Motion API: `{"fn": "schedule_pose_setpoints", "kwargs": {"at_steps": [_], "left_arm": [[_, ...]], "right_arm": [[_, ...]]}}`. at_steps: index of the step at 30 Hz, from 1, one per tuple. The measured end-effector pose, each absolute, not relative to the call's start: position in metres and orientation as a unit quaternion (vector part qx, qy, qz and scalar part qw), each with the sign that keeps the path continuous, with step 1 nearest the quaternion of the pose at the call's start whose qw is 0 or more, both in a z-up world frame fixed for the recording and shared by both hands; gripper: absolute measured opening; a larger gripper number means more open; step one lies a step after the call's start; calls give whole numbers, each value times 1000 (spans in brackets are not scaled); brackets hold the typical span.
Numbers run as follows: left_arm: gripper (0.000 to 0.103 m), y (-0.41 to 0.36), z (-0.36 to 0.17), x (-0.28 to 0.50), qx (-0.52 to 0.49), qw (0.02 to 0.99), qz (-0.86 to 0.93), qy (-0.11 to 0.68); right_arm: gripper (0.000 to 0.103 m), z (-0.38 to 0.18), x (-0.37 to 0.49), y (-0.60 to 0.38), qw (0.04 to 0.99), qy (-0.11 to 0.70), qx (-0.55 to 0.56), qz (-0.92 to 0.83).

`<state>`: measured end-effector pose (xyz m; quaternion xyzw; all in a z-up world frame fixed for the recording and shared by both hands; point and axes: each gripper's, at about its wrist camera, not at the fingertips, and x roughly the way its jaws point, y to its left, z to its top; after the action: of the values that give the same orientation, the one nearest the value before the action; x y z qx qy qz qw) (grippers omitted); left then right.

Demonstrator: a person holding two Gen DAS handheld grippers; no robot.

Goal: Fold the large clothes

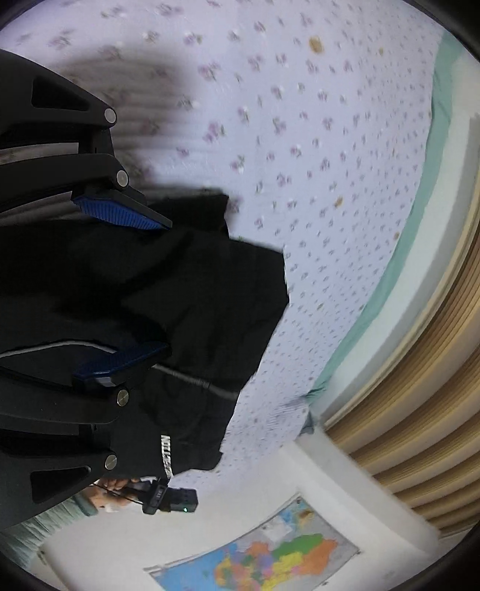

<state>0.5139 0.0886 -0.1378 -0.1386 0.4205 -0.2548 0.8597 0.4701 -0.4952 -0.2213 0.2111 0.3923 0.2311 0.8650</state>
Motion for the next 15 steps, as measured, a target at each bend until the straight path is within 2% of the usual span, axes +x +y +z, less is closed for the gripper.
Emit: {"fn": "schedule_pose_setpoints", "kwargs": {"at_steps": [1,2,3,5,11,15], "left_arm": [[50,86,-138,513,-140,858,-263,418],[24,85,-136,510,-134,861,-264,413],[13,86,-133,507,-128,868,-255,407],[10,92,-125,497,-141,878,-247,385],[9,96,-56,468,-172,910,-229,300],[9,81,-56,490,-152,923,-170,310]], "right_arm": [[44,-216,465,-486,877,388,176,221],[31,-212,459,-479,887,385,147,210],[24,-205,450,-472,898,376,121,197],[18,-193,438,-470,911,360,101,176],[14,-127,413,-465,949,298,61,86],[13,-104,438,-443,954,297,21,29]]}}
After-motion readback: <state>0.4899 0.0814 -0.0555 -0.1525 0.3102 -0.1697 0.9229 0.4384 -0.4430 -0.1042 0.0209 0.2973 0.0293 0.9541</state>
